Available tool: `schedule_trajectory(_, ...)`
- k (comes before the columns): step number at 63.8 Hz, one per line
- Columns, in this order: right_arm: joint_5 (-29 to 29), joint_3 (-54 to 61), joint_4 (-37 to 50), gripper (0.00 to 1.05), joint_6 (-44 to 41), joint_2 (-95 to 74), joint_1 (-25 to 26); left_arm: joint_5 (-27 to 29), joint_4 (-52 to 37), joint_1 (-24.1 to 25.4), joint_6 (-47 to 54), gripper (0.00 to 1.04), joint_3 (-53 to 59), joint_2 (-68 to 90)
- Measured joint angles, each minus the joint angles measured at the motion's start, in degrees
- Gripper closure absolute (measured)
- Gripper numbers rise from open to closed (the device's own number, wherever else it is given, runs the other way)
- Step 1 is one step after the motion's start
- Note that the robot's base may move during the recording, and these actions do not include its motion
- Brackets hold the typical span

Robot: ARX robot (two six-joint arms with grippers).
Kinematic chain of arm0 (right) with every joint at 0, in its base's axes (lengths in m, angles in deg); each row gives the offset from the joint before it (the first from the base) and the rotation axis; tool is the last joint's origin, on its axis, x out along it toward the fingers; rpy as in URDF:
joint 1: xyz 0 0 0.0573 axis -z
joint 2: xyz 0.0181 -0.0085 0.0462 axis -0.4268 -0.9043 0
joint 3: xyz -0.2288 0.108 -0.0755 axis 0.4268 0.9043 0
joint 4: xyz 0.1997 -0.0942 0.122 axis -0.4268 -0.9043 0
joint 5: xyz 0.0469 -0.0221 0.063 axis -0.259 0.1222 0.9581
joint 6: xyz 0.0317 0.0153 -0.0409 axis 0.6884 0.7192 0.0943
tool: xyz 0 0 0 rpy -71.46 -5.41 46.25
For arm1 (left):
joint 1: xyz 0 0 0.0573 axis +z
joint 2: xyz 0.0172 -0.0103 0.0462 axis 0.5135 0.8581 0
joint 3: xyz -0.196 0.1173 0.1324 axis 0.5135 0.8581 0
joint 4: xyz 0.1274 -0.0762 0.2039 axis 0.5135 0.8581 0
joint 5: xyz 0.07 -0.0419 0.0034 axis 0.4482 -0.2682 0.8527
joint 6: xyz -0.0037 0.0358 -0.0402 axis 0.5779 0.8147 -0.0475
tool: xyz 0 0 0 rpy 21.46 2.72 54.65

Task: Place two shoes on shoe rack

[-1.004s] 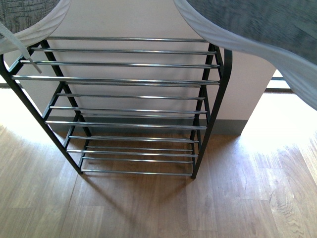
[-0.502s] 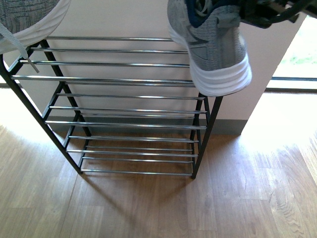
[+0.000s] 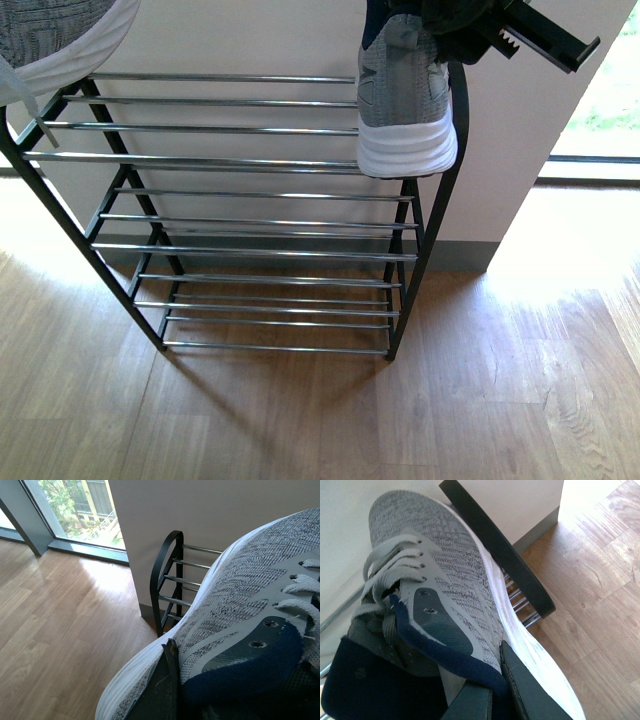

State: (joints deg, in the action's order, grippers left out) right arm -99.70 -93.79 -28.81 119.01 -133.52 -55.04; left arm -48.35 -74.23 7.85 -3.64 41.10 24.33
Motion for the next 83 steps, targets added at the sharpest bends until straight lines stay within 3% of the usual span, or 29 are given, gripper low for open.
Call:
schedule_trajectory(36, 0.9, -2.9, 7.5, 1.03, -4.7, -6.2, 2.7, 0.0, 0.0, 0.0, 0.0, 1.03, 0.0, 0.0)
schedule_trajectory(62, 4.7, 7.7, 21.2, 0.37, -13.0, -0.9, 2.9, 0.0, 0.0, 0.0, 0.0, 1.03, 0.0, 0.0)
schedule_trajectory(72, 8.7, 14.2, 27.0, 0.11, -16.4, 4.5, 3.0, 0.0, 0.0, 0.0, 0.0, 1.03, 0.0, 0.0)
schedule_trajectory(74, 9.9, 16.2, 29.1, 0.07, -17.7, 6.7, 3.0, 0.0, 0.0, 0.0, 0.0, 1.03, 0.0, 0.0)
schedule_trajectory(83, 23.0, 31.3, 35.0, 0.09, -24.5, 21.3, 4.3, 0.0, 0.0, 0.0, 0.0, 1.03, 0.0, 0.0)
